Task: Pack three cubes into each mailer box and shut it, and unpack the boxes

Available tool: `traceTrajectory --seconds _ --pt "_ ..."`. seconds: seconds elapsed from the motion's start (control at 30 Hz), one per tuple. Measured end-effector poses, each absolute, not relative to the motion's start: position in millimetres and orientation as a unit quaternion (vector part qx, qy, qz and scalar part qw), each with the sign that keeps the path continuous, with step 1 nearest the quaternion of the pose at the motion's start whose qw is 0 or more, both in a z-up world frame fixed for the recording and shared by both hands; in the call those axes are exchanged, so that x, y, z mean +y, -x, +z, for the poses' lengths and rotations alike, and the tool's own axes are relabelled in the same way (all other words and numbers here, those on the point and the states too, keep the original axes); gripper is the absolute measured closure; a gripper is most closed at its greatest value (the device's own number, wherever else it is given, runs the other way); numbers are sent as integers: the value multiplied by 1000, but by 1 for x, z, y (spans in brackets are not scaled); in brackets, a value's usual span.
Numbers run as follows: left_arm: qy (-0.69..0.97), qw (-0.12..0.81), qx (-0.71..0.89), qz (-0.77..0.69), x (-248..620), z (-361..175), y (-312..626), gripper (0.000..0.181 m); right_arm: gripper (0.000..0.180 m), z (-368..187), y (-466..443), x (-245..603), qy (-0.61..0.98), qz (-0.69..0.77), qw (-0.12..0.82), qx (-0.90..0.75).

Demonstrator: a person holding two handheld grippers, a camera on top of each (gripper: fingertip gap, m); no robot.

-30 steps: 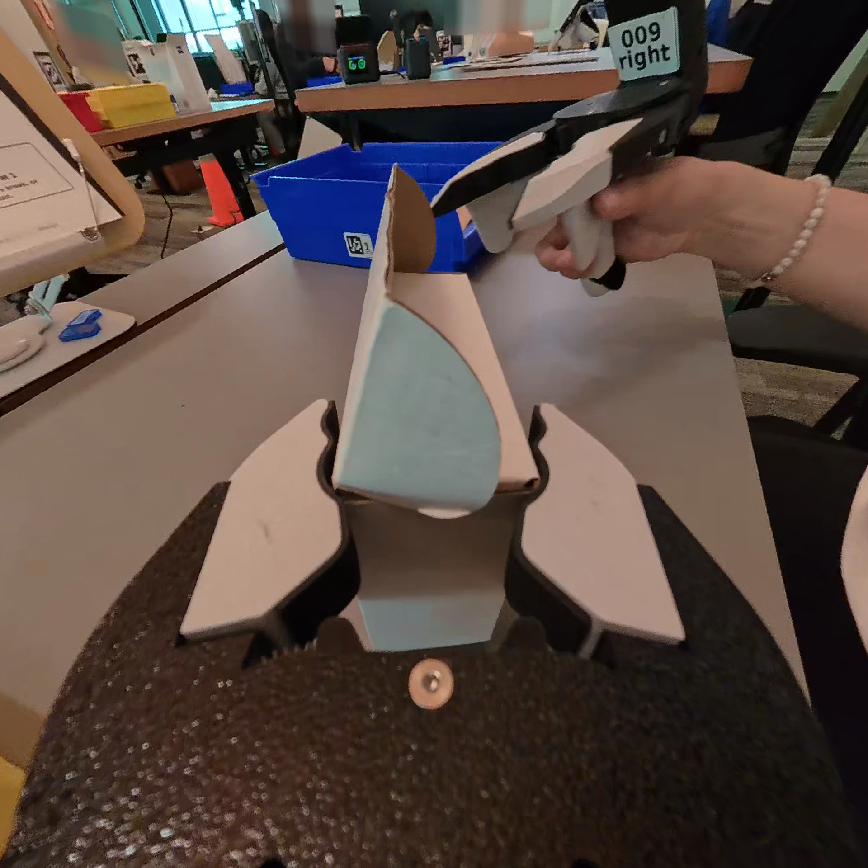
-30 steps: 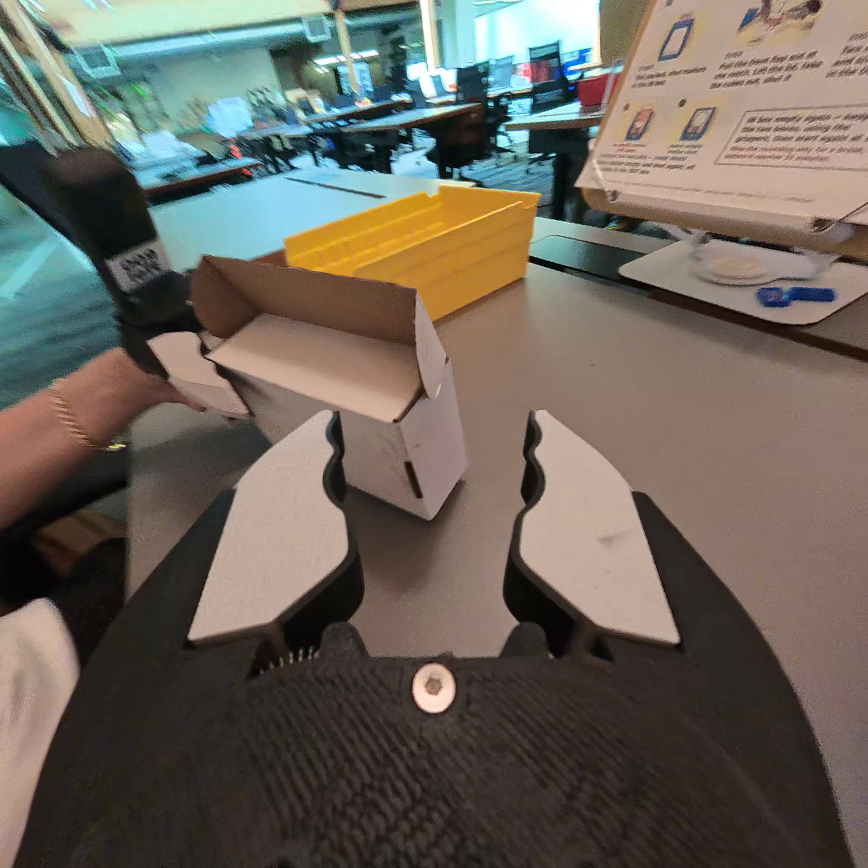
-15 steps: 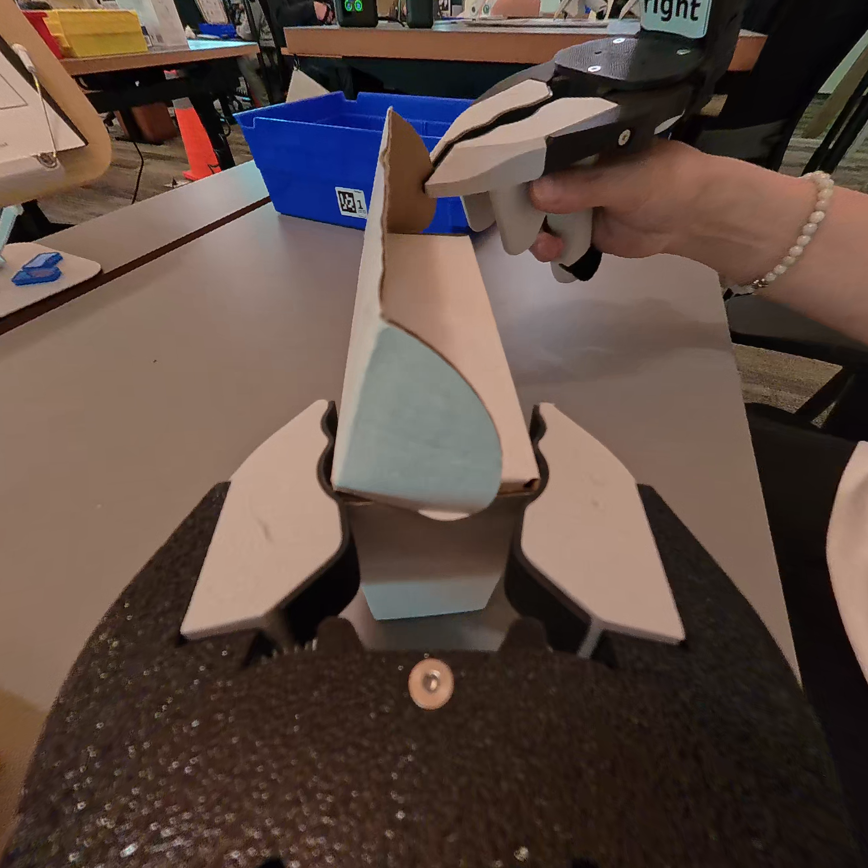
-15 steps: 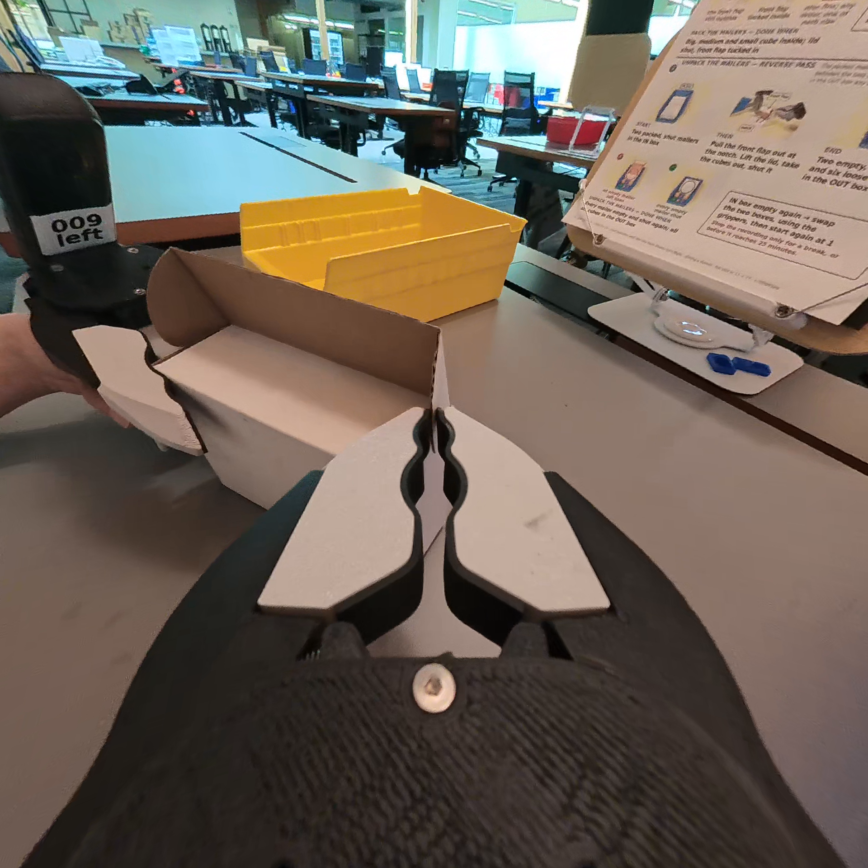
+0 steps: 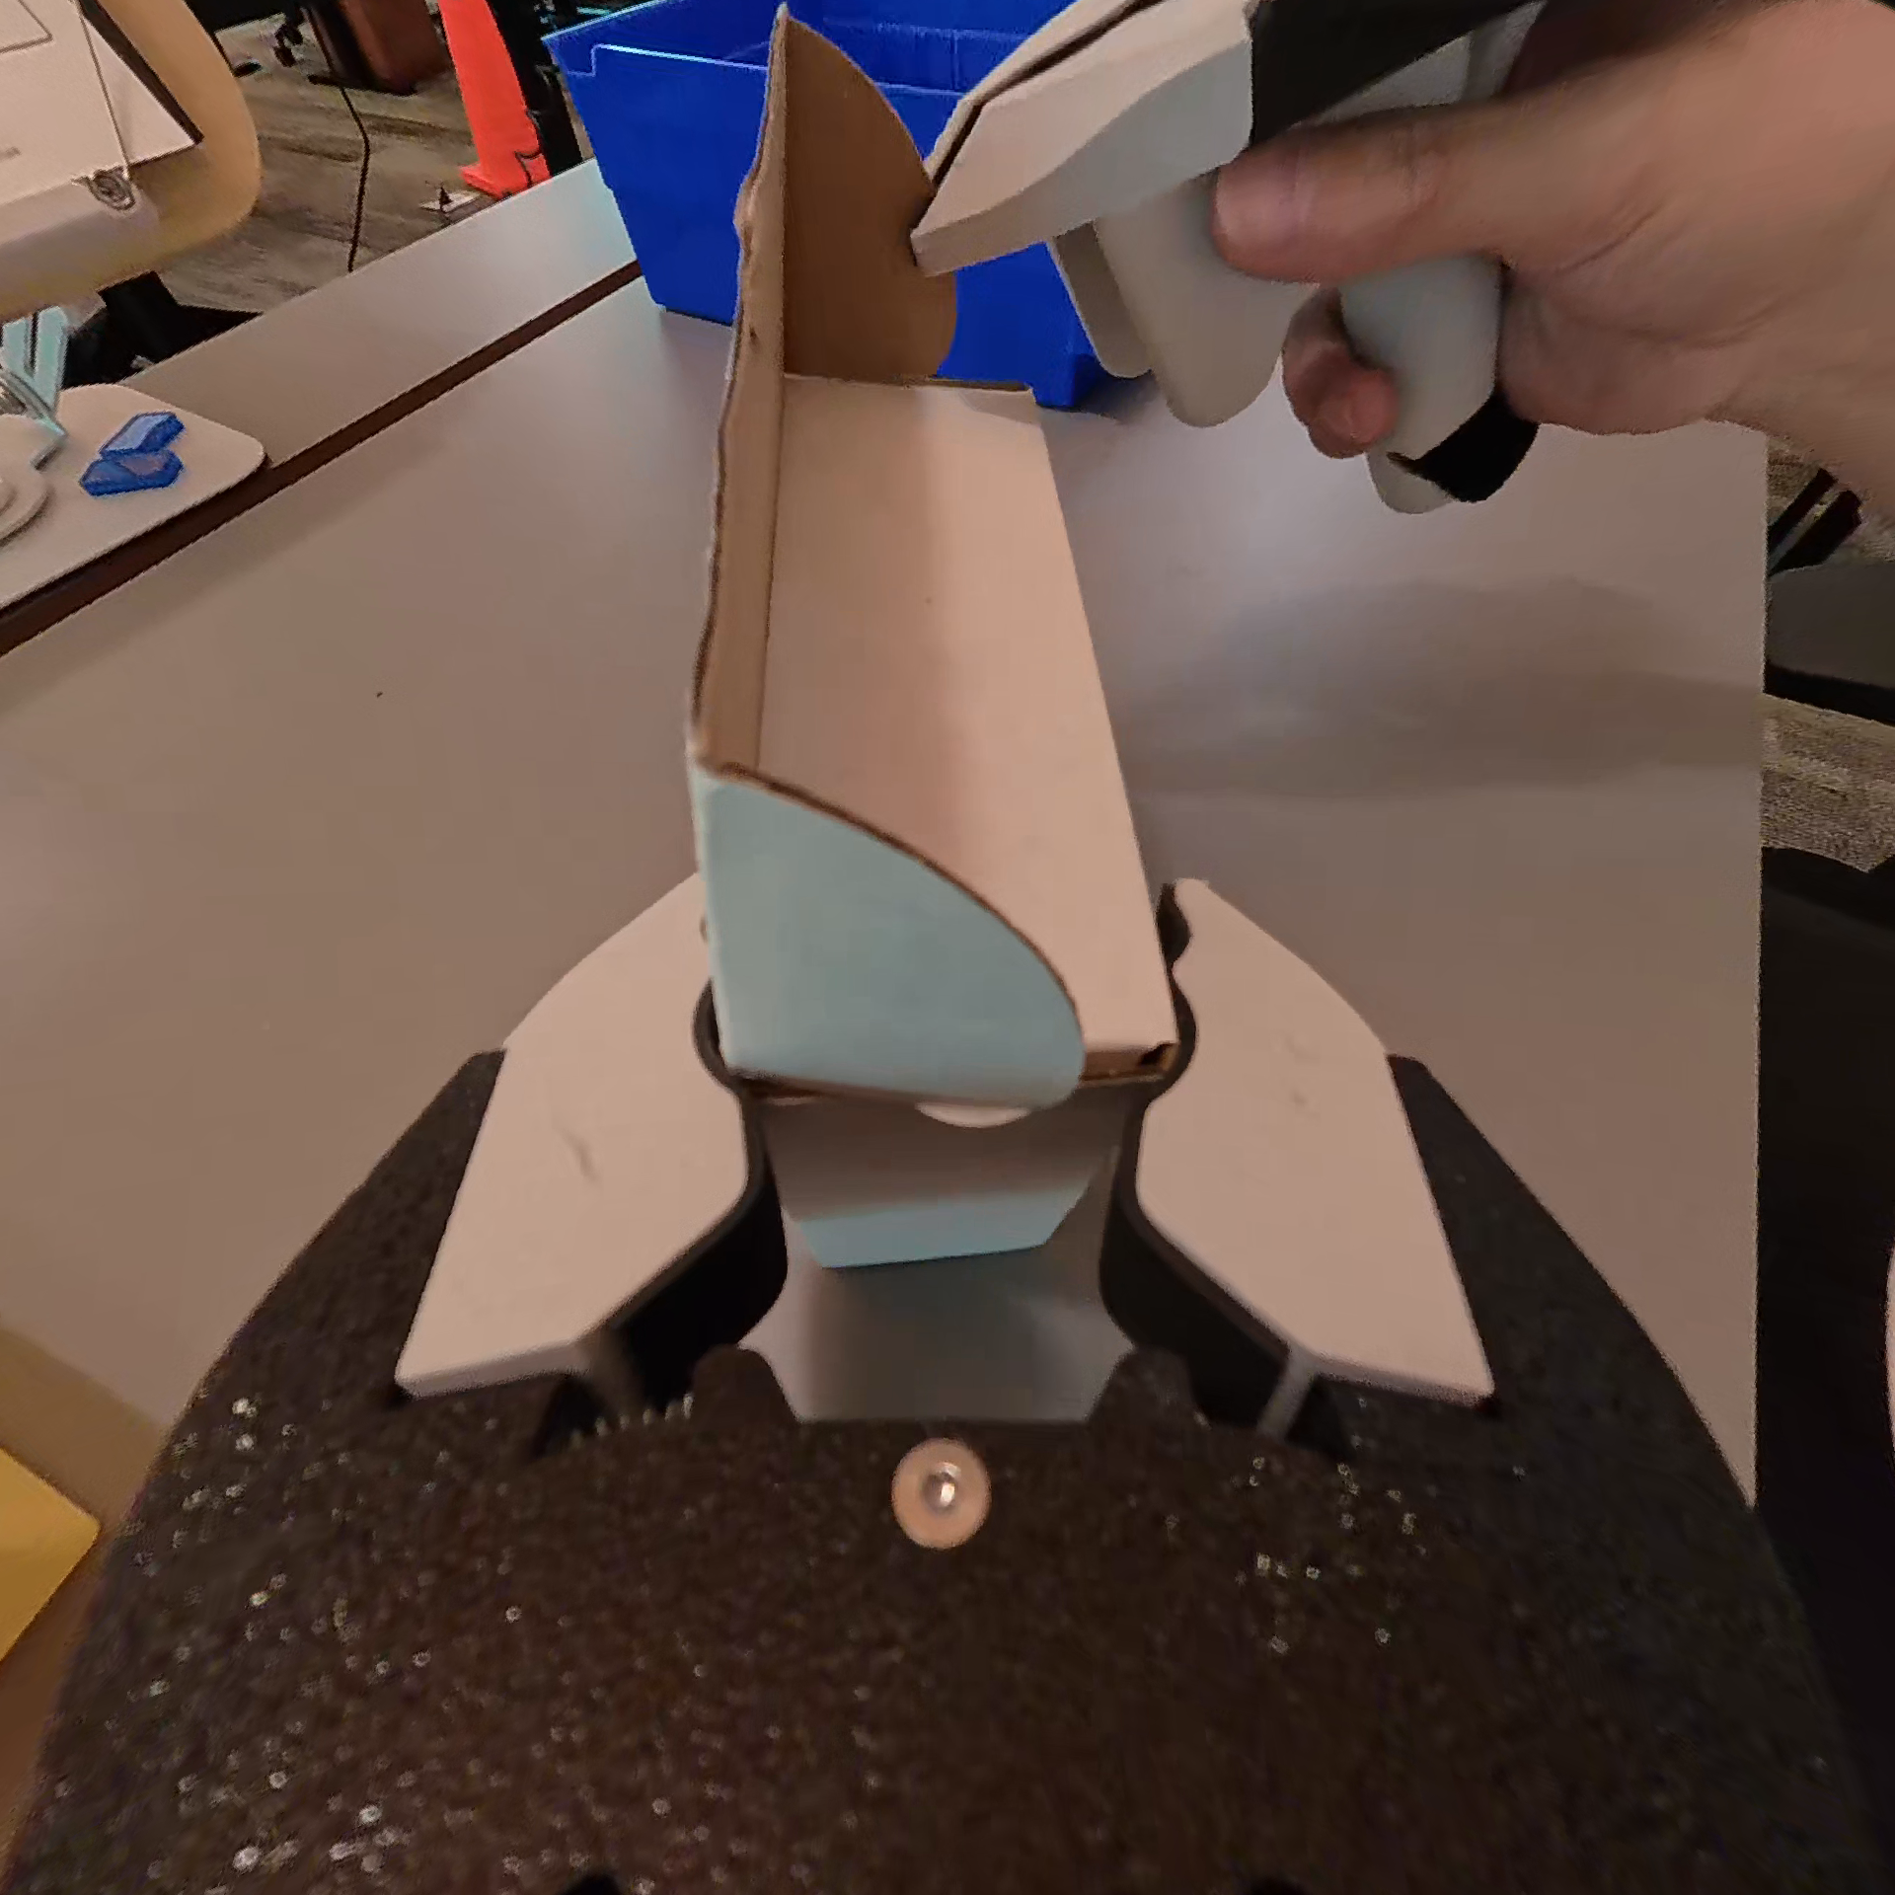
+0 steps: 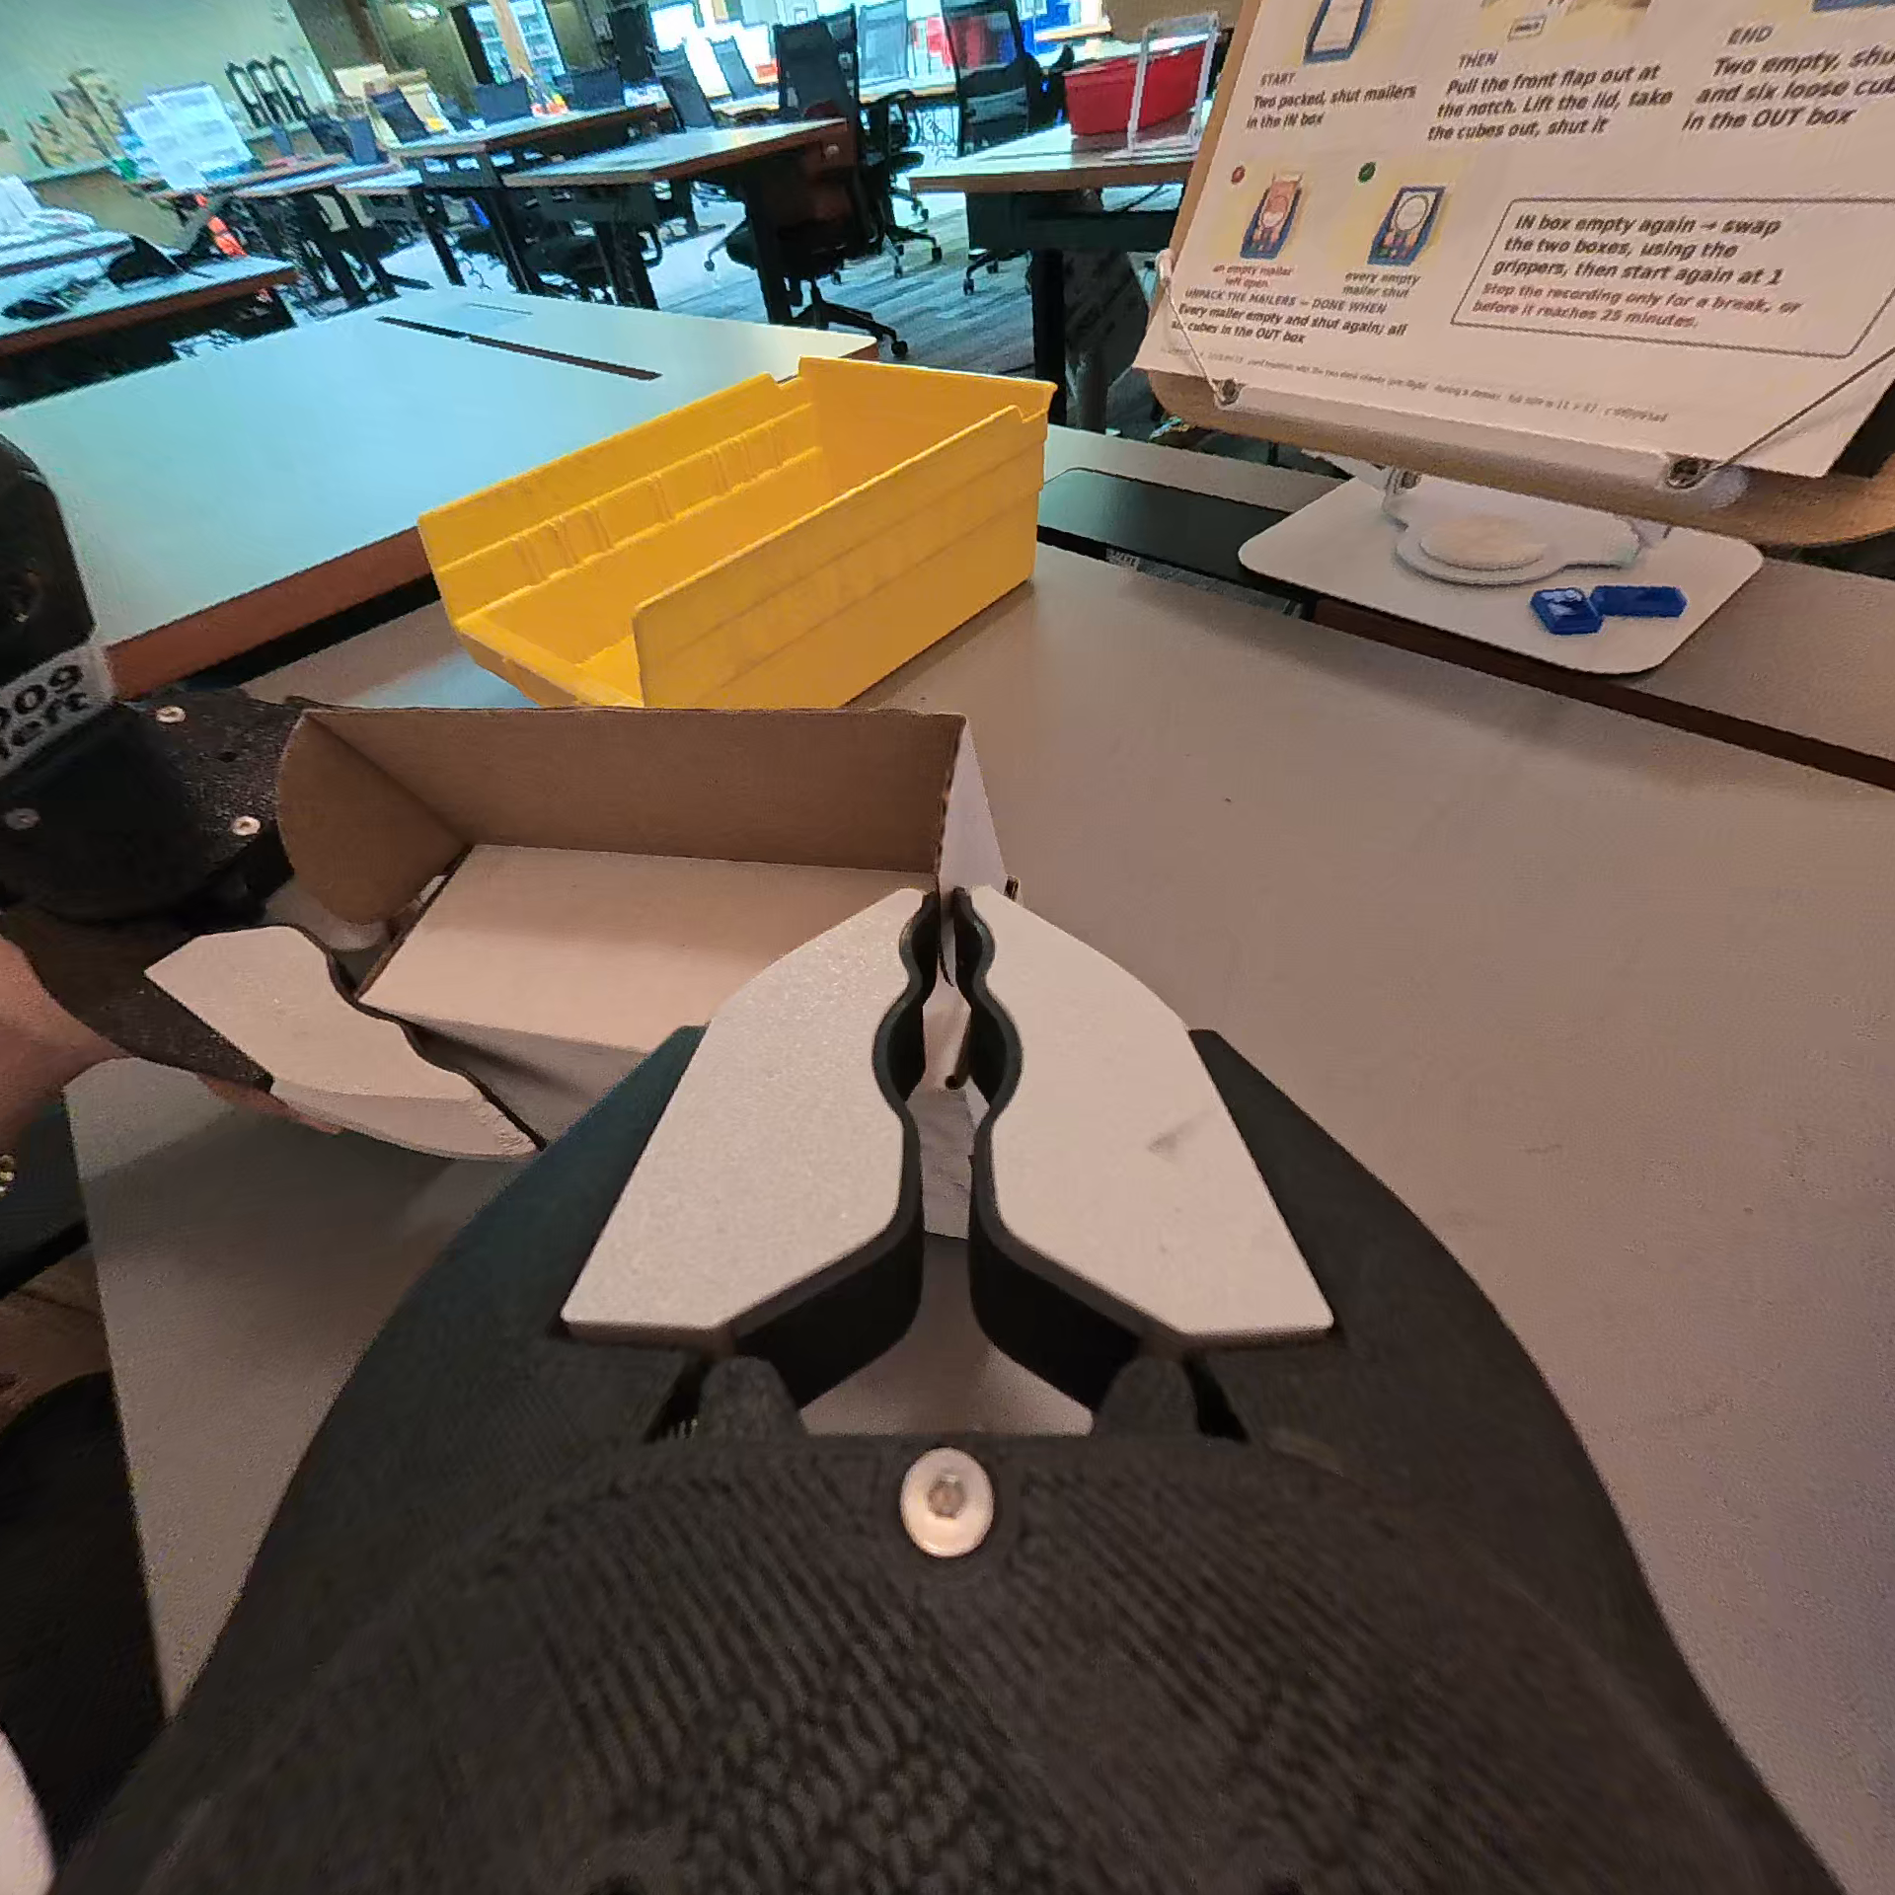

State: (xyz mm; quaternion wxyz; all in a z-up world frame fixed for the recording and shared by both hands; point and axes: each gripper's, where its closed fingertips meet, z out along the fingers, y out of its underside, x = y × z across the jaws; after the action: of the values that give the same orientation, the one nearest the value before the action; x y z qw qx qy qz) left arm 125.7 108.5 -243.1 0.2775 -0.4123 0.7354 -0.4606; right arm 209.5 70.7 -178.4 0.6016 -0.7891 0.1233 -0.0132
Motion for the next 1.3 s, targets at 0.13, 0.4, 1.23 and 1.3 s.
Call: traceTrajectory --seconds 0.13,0.4,1.23,1.3 --pt "414 280 732 -463 109 -243 -127 104 178 -185 -214 68 792 -33 597 120" --pt "453 300 725 -423 130 -228 -116 100 178 -189 -216 68 794 -62 590 133" --pt "617 303 623 -374 163 -198 -96 178 177 -189 -195 55 771 -159 594 167" --pt "636 274 577 -433 166 -194 -100 178 176 -190 -193 54 769 -175 592 163"
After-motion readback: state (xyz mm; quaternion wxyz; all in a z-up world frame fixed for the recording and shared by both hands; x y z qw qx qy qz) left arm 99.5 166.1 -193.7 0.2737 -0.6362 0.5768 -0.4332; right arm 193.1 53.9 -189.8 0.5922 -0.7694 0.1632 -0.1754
